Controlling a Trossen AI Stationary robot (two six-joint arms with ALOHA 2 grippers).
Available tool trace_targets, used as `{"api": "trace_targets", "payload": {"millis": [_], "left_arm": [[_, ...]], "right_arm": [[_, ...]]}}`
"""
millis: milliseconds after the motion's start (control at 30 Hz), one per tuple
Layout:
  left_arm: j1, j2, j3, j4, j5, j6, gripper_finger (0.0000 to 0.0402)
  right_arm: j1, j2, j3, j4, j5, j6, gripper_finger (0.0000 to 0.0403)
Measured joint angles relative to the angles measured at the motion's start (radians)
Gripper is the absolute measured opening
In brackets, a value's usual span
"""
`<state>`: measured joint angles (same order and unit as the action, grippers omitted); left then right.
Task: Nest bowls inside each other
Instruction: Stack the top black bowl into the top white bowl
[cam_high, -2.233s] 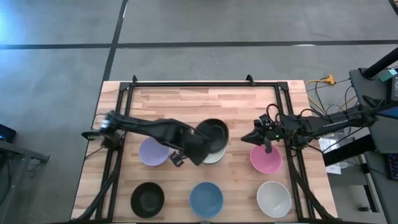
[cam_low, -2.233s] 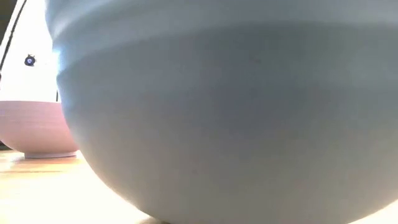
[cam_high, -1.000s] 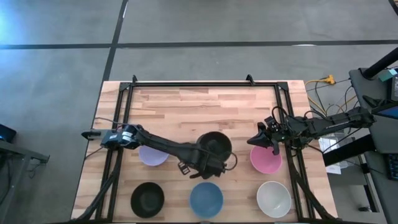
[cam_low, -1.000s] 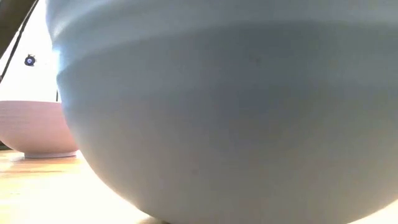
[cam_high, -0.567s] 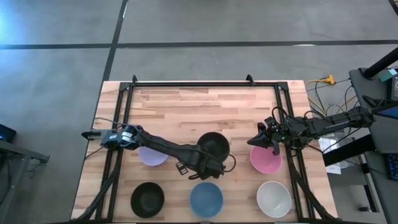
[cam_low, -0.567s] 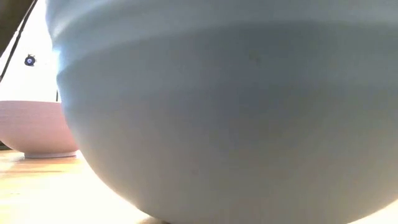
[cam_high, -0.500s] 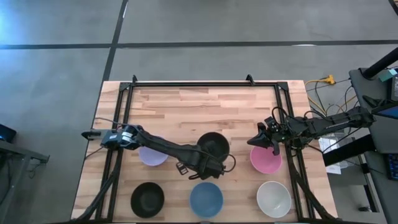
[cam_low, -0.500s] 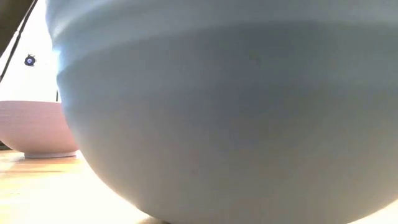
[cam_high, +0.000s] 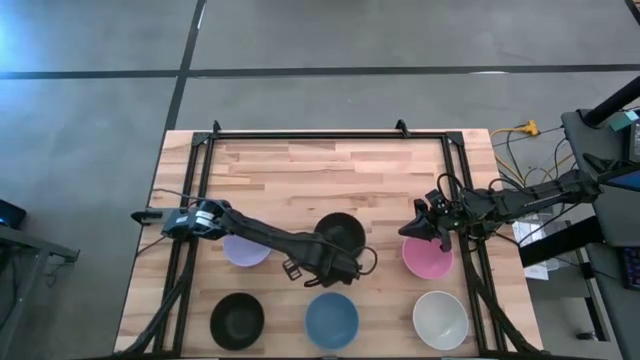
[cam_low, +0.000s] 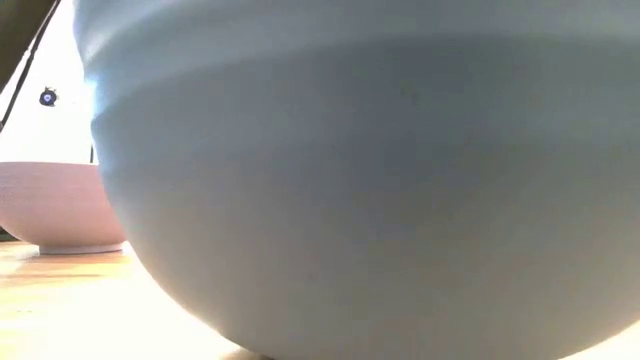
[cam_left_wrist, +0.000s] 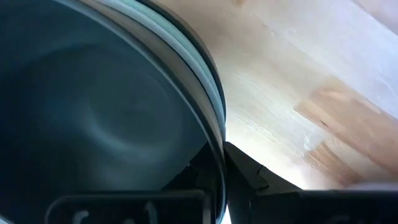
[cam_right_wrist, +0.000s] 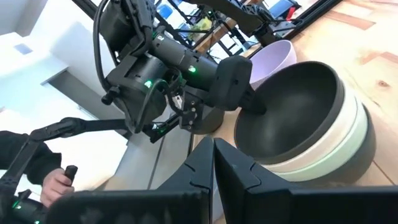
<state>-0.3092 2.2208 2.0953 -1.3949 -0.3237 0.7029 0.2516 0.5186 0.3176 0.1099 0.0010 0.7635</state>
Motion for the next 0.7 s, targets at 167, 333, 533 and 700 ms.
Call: {"api": "trace_targets", "payload": {"millis": [167, 333, 533, 700], "left_arm": [[0.008, -0.007, -0.002, 0.039, 0.043, -0.019, 0.0021], [0.022, -0.041, -0.002, 0.056, 0.062, -0.063, 0.0066], [0.038, -0.106, -0.004, 0.059, 0.061, -0.07, 0.011], [0.068, -0.155, -0.007, 0.059, 0.197, -0.107, 0.0096]], "right_arm": [[0.0, 0.0, 0.0, 0.0, 0.0, 0.01, 0.0009], [0.0, 0.0, 0.0, 0.001, 0.0, 0.015, 0.0009], [0.0, 0.001, 0.0, 0.001, 0.0, 0.014, 0.0009], [0.0, 0.002, 0.0, 0.001, 0.001, 0.014, 0.0009]]}}
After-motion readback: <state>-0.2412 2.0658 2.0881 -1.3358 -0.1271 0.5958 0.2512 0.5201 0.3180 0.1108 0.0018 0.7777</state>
